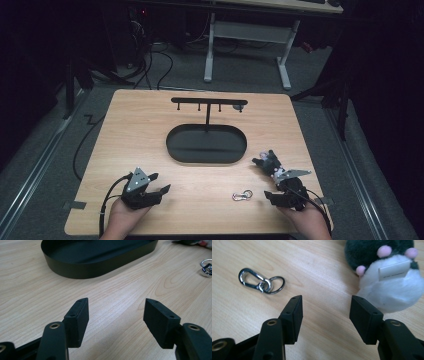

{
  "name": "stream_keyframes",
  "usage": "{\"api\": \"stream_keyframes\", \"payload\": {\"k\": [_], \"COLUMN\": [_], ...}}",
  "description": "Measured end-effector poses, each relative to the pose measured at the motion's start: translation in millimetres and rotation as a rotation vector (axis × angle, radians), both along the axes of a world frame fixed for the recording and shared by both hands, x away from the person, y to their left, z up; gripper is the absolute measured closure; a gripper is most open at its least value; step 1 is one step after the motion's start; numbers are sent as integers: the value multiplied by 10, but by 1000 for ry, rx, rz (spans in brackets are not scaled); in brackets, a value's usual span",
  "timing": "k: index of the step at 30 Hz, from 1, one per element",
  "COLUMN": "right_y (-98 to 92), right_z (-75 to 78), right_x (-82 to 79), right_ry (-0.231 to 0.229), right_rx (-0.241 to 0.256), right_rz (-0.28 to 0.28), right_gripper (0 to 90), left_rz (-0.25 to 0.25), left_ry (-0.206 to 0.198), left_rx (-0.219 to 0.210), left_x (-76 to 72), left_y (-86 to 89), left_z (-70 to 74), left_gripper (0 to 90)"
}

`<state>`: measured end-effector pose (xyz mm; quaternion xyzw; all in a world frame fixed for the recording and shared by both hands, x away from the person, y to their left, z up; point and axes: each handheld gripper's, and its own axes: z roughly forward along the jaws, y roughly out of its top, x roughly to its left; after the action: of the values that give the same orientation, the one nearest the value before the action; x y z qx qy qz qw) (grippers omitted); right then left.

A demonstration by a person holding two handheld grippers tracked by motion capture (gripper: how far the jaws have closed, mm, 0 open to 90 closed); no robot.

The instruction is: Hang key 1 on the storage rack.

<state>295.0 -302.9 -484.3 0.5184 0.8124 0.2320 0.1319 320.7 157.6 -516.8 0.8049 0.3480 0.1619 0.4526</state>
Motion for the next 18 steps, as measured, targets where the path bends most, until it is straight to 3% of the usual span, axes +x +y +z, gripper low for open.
{"api": "stream_keyframes", "payload": {"k": [3, 9, 15, 18], "right_y": [5, -20, -52, -88], "right_z": [7, -8, 0, 3], "right_x": [5, 26, 35, 58], "right_ry": [31, 117, 160, 203], "right_rx": [-12, -37, -66, -79], "right_rz": [18, 30, 30, 18], "right_gripper": [436, 403, 385, 365], "left_rz": [8, 15, 4, -6], "left_ry": [-33, -36, -36, -35], "left_rx": [17, 14, 13, 15], "left_x": [-13, -4, -9, -13], "left_y": [-12, -12, -12, -16], "left_z": [-5, -11, -9, -10], "left_gripper": [339, 322, 323, 325]}}
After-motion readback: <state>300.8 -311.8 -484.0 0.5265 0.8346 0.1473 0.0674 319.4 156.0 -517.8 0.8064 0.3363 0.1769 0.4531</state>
